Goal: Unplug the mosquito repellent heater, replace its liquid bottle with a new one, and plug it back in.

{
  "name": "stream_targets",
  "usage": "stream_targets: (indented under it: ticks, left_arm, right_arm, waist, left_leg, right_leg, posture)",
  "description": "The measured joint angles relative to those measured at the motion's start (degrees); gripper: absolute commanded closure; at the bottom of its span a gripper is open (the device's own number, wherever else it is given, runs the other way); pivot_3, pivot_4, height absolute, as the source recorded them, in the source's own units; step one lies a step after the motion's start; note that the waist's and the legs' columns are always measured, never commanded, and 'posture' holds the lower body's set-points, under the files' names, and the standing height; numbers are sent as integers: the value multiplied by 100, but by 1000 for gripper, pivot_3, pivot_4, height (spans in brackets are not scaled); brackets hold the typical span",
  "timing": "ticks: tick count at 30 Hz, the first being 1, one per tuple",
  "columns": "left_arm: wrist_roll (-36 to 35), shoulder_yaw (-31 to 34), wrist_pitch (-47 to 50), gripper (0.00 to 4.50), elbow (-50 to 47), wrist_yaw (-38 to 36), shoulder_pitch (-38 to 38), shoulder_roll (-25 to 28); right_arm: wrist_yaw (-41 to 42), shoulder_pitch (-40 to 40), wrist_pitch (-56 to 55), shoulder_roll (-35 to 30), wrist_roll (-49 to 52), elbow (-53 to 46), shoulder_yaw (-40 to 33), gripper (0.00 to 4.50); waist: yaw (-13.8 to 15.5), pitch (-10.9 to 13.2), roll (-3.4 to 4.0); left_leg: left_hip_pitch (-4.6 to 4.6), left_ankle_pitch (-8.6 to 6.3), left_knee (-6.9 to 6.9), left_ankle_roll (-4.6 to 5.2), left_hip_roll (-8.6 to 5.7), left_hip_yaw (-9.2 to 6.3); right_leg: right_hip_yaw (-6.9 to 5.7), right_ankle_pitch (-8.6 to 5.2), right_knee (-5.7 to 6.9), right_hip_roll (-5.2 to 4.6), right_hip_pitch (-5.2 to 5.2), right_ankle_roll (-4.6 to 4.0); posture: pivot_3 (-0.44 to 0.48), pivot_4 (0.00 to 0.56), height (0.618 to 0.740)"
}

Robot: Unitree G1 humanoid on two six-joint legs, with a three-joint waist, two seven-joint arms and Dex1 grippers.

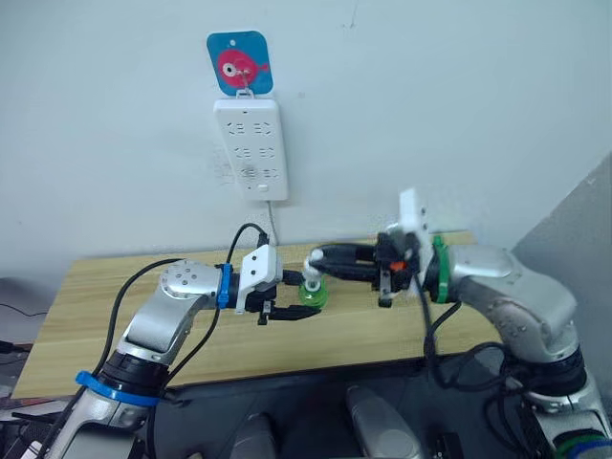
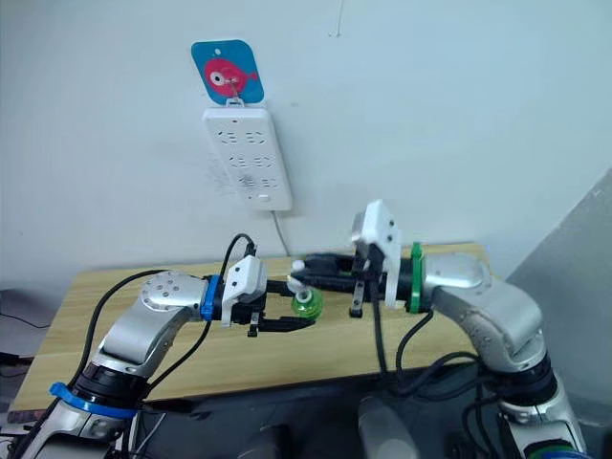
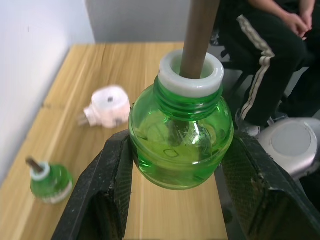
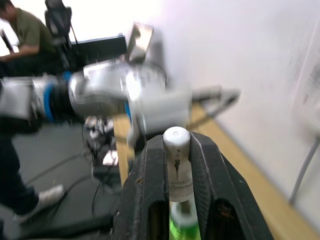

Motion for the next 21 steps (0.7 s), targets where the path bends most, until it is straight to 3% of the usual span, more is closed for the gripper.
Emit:
stream_targets:
  ticks: [3, 5, 8, 11, 16, 21]
  left_arm:
    - [134, 26, -90, 2229, 231, 100, 306, 175]
    - [170, 131, -97, 2229, 297, 250, 495, 201]
    - [228, 437, -95, 2229, 298, 565, 948, 357]
    - [239, 586, -44, 2229, -38, 696, 1420, 502]
    - [126, 849, 246, 2229, -704, 874, 2002, 675]
    - [13, 1175, 586, 2229, -1276, 1027, 2386, 884]
  right_arm:
    - [-160, 80, -33, -149, -56, 16, -164, 4230]
    - [-268, 498, -555, -220, -649, 205, 67, 4230]
    - [-621, 1393, -1896, -26, -2072, 1257, 822, 4230]
    - [-963, 1679, -3056, 457, -2896, 2405, 1086, 4230]
    - [-1420, 1548, -4453, 1225, -3571, 4162, 1103, 4230]
    - [-1736, 865, -5389, 1782, -3887, 6022, 968, 4230]
  waist:
    - [4, 1, 0]
    - [15, 2, 0]
    - [33, 37, 3]
    - [29, 107, 13]
    - [173, 284, 8]
    - [381, 435, 15]
  left_leg:
    - [0, -1, -7, 1, 1, 0]
    - [0, -1, -9, 1, 2, 1]
    - [1, -1, -8, 1, 2, 13]
    - [8, -1, -6, 1, 3, 41]
    - [23, -1, -8, 1, 9, 46]
    - [23, -1, -11, 0, 7, 51]
  right_leg:
    - [0, -1, -3, 0, -3, -1]
    - [0, -2, -7, 0, -3, -2]
    - [11, -3, -7, -2, -6, -4]
    - [35, -2, -5, -4, -9, -5]
    - [39, -3, -2, -2, -2, -14]
    - [41, -4, -5, -5, -4, -15]
  posture:
    - [-217, 170, 740]
    - [-211, 190, 740]
    - [-195, 223, 740]
    - [-176, 250, 740]
    - [-117, 285, 740]
    - [-43, 300, 740]
